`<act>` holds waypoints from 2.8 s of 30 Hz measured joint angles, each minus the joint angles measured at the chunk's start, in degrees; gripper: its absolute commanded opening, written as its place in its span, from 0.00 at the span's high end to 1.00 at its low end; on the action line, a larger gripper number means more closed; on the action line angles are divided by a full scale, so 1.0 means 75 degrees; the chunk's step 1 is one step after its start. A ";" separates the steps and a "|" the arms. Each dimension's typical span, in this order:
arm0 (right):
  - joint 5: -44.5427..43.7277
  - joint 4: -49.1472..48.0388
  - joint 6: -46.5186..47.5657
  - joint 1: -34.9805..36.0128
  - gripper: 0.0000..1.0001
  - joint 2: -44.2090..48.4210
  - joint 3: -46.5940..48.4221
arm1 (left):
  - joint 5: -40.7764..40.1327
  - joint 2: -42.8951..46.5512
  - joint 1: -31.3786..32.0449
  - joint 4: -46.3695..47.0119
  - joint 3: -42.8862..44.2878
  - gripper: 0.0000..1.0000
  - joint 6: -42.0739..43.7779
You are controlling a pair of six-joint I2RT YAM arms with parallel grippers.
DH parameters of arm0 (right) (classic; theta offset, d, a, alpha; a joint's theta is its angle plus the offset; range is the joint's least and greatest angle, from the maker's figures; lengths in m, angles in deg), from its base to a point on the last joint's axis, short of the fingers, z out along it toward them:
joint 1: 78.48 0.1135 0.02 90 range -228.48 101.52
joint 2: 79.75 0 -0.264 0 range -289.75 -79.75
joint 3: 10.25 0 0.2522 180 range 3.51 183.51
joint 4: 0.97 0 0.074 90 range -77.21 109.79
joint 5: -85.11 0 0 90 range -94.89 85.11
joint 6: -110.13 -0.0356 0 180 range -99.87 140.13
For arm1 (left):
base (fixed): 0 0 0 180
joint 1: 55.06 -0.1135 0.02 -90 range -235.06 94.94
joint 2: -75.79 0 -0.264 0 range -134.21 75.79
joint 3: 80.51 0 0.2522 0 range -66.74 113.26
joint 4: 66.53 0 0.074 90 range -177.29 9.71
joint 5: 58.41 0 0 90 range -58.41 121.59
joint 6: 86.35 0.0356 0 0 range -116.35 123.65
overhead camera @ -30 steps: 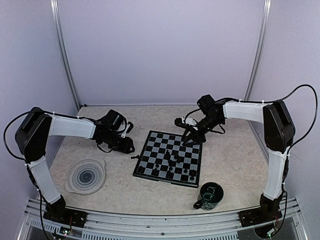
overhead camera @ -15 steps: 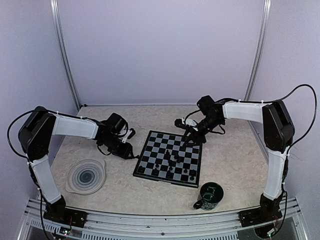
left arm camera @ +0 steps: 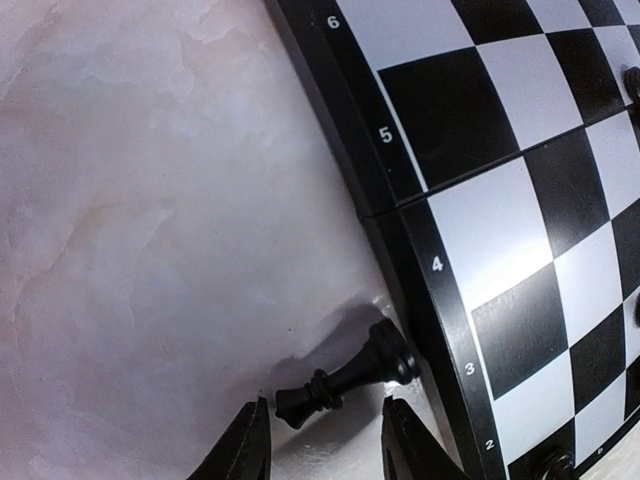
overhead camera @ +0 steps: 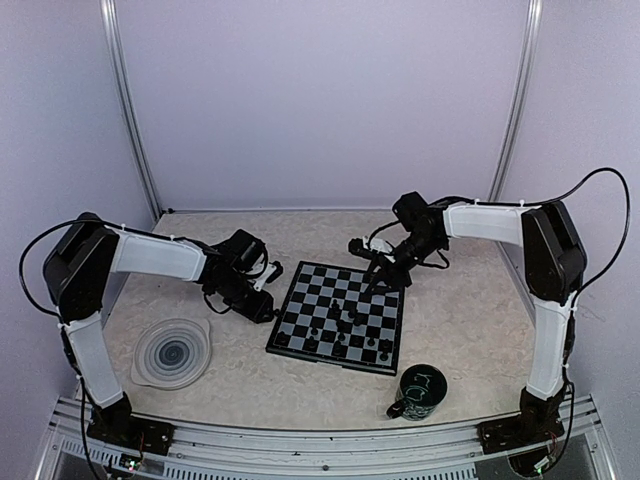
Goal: Set up the chess pieces on the board
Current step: Pick up the queen from the center of the board, then pass from the left arm to the right
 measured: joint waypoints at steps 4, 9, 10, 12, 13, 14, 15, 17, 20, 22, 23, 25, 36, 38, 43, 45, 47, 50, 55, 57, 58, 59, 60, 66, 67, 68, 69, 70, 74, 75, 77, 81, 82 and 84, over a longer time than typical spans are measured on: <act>0.0003 0.0050 0.0000 0.0000 0.58 -0.0020 0.0006 | -0.0204 -0.0058 0.0009 -0.0073 0.0102 0.53 0.0064; 0.0003 0.0079 0.0003 0.0000 0.58 -0.0023 0.0006 | -0.0475 -0.0061 0.0026 -0.0181 0.0143 0.51 0.0306; 0.0003 0.0085 0.0003 0.0000 0.58 -0.0026 0.0006 | -0.0513 -0.0064 0.0050 -0.0198 0.0146 0.51 0.0405; 0.0003 0.0105 0.0003 0.0000 0.58 -0.0038 0.0015 | -0.0577 -0.0079 0.0122 -0.0227 0.0160 0.51 0.0632; 0.0003 0.0105 0.0006 0.0000 0.58 -0.0050 0.0017 | -0.0603 -0.0093 0.0169 -0.0242 0.0172 0.52 0.0737; 0.0003 0.0111 0.0006 0.0000 0.58 -0.0058 0.0017 | -0.0653 -0.0108 0.0219 -0.0251 0.0187 0.53 0.0877; 0.0003 0.0119 0.0006 0.0000 0.58 -0.0061 0.0017 | -0.0682 -0.0114 0.0248 -0.0251 0.0187 0.54 0.0994; 0.0003 0.0134 0.0012 0.0000 0.58 -0.0064 0.0023 | -0.0705 -0.0125 0.0283 -0.0248 0.0195 0.56 0.1215; 0.0009 0.0187 0.0029 0.0000 0.58 -0.0067 0.0067 | -0.0635 -0.0166 0.0303 -0.0230 0.0233 0.58 0.1510; 0.0026 0.0201 0.0038 0.0000 0.58 -0.0067 0.0090 | -0.0545 -0.0213 0.0297 -0.0236 0.0297 0.58 0.1699; 0.0035 0.0213 0.0041 0.0000 0.58 -0.0067 0.0093 | -0.0513 -0.0233 0.0291 -0.0236 0.0323 0.59 0.1775; 0.0050 0.0248 0.0055 0.0000 0.58 -0.0067 0.0093 | -0.0411 -0.0294 0.0271 -0.0256 0.0399 0.60 0.1947; 0.0085 0.0347 0.0131 0.0000 0.58 -0.0067 0.0096 | -0.0195 -0.0495 0.0271 -0.0385 0.0667 0.70 0.2527; 0.0093 0.0373 0.0140 0.0000 0.58 -0.0067 0.0096 | -0.0277 -0.0469 0.0306 -0.0350 0.0618 0.73 0.2500; 0.0134 0.0417 0.0140 0.0000 0.58 -0.0067 0.0108 | -0.0446 -0.0399 0.0431 -0.0271 0.0490 0.86 0.2372; 0.0175 0.0466 0.0137 0.0000 0.58 -0.0067 0.0146 | -0.0510 -0.0399 0.0472 -0.0312 0.0507 0.89 0.2331; 0.0233 0.0522 0.0128 0.0003 0.58 -0.0067 0.0239 | -0.0536 -0.0402 0.0495 -0.0364 0.0539 0.91 0.2276; 0.0341 0.0522 0.0099 0.0006 0.58 -0.0067 0.0321 | -0.0542 -0.0382 0.0504 -0.0385 0.0539 0.92 0.2159; 0.0382 0.0542 0.0090 0.0096 0.58 0.0009 0.0347 | -0.0181 -0.0058 0.0417 -0.0819 0.0341 0.92 0.1880; 0.0347 0.0568 0.0122 0.0216 0.58 0.0134 0.0361 | 0.0131 0.0230 0.0341 -0.1087 0.0251 0.92 0.1734; 0.0312 0.0571 0.0140 0.0297 0.58 0.0210 0.0370 | 0.0297 0.0373 0.0315 -0.1177 0.0248 0.92 0.1652; 0.0224 0.0562 0.0172 0.0417 0.58 0.0309 0.0376 | 0.0513 0.0560 0.0283 -0.1241 0.0248 0.92 0.1580; 0.0102 0.0557 0.0204 0.0577 0.57 0.0434 0.0379 | 0.0761 0.0778 0.0248 -0.1309 0.0277 0.92 0.1454; -0.0997 0.0303 0.0513 0.1830 0.56 0.1207 0.0391 | 0.2069 0.1320 0.0303 -0.1376 0.0758 0.91 0.0886; -0.1230 0.0224 0.0574 0.2011 0.56 0.1291 0.0399 | 0.2291 0.1320 0.0338 -0.1376 0.0851 0.91 0.0793; -0.1457 0.0152 0.0632 0.2197 0.56 0.1349 0.0417 | 0.2506 0.1320 0.0370 -0.1381 0.0924 0.91 0.0720; -0.1682 0.0079 0.0699 0.2369 0.56 0.1384 0.0446 | 0.2719 0.1320 0.0408 -0.1378 0.0970 0.91 0.0647; -0.1912 0.0000 0.0772 0.2512 0.56 0.1396 0.0466 | 0.2938 0.1320 0.0452 -0.1378 0.1023 0.91 0.0568; -0.2702 -0.0143 0.1037 0.2908 0.56 0.1396 0.0475 | 0.3675 0.1317 0.0641 -0.1367 0.1137 0.91 0.0303; -0.2836 -0.0154 0.1084 0.2981 0.56 0.1396 0.0475 | 0.3791 0.1314 0.0662 -0.1361 0.1151 0.91 0.0268; -0.3139 -0.0213 0.1186 0.3104 0.56 0.1396 0.0469 | 0.4048 0.1311 0.0714 -0.1335 0.1160 0.91 0.0195; -0.3617 -0.0350 0.1294 0.3325 0.56 0.1393 0.0414 | 0.4348 0.1262 0.0758 -0.1320 0.1163 0.91 0.0076; -0.3695 -0.0373 0.1326 0.3386 0.56 0.1393 0.0385 | 0.4412 0.1236 0.0758 -0.1311 0.1163 0.91 0.0058; -0.3821 -0.0402 0.1381 0.3468 0.57 0.1393 0.0347 | 0.4505 0.1186 0.0766 -0.1291 0.1163 0.91 0.0023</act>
